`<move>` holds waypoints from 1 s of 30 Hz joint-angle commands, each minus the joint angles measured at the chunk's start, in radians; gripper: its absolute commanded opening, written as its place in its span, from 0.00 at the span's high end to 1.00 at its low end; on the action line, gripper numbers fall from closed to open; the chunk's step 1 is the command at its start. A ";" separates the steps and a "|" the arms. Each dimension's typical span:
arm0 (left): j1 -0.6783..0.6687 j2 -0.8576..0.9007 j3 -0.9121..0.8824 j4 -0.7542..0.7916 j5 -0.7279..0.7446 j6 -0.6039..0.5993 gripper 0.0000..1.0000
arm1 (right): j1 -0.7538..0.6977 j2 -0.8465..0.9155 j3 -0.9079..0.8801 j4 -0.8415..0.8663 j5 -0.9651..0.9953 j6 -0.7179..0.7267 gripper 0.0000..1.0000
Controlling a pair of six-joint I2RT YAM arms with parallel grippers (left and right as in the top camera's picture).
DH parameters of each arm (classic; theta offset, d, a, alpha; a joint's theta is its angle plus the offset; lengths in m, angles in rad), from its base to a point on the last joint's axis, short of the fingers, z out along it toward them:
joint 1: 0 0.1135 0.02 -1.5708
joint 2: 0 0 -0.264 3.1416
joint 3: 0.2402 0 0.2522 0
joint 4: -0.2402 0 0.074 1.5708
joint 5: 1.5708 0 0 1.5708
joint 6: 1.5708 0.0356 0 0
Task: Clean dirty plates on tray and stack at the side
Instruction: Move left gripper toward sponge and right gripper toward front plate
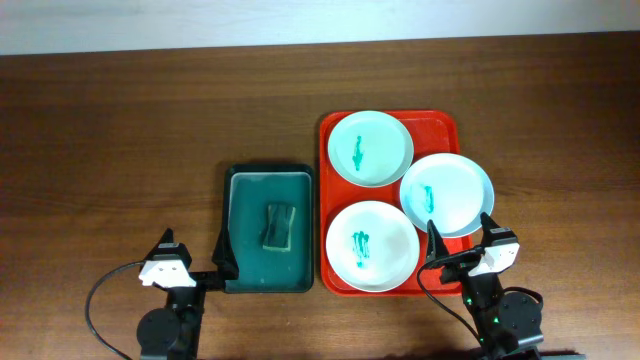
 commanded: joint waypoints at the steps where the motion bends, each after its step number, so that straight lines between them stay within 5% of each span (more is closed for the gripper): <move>1: -0.002 -0.006 -0.002 -0.007 0.008 0.016 0.01 | -0.006 -0.005 -0.008 -0.003 0.012 0.000 0.02; 20: -0.001 -0.006 -0.002 0.002 -0.019 0.016 0.00 | -0.006 -0.005 -0.008 0.000 0.033 0.000 0.02; 24: -0.001 -0.006 -0.002 0.043 0.042 0.016 0.00 | -0.006 -0.005 -0.001 0.058 -0.130 0.007 0.02; 30: -0.001 0.010 0.080 0.114 0.176 0.016 0.00 | -0.006 0.033 0.272 -0.162 -0.244 -0.074 0.02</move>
